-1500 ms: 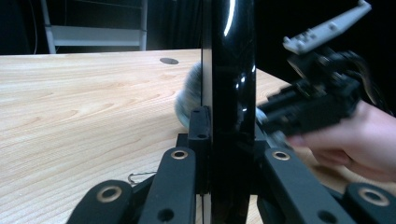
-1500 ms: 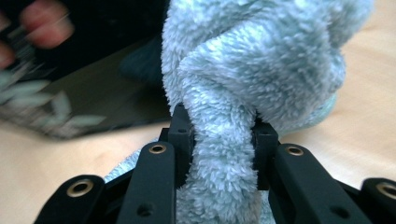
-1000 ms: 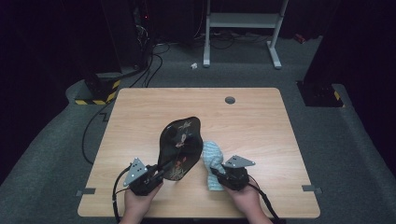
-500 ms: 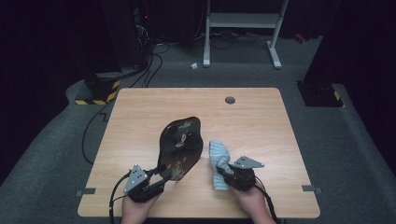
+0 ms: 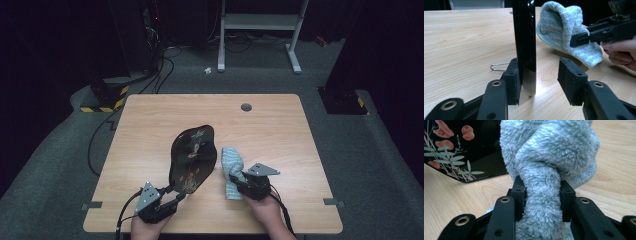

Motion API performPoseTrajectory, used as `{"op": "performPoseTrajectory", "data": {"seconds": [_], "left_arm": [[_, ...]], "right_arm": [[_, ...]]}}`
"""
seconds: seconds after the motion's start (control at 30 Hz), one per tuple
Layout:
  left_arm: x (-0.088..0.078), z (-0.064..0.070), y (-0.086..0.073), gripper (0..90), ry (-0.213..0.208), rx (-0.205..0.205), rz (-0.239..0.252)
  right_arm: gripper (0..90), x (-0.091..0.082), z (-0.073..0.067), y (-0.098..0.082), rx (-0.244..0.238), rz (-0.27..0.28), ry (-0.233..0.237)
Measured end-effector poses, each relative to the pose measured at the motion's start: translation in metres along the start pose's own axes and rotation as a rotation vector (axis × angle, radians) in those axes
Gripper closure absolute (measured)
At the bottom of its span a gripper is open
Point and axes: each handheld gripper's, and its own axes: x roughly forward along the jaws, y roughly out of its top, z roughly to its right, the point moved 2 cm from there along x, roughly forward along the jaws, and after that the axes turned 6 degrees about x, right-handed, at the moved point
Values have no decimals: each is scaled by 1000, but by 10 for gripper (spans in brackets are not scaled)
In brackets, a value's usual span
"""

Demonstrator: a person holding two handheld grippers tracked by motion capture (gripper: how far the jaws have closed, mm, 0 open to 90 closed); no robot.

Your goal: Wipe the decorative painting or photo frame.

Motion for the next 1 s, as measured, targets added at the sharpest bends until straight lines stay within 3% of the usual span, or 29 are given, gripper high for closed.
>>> {"op": "performPoseTrajectory", "data": {"seconds": [0.17, 0.47, 1.0], "left_arm": [[1, 7, -1, 543, -12, 6, -9], [8, 29, -2, 521, -47, 59, -40], [27, 48, -1, 484, -116, 79, -61]], "right_arm": [[657, 1, 0, 2, -5, 6, -3], [655, 2, 1, 4, -4, 9, -2], [654, -5, 7, -1, 3, 12, -28]]}}
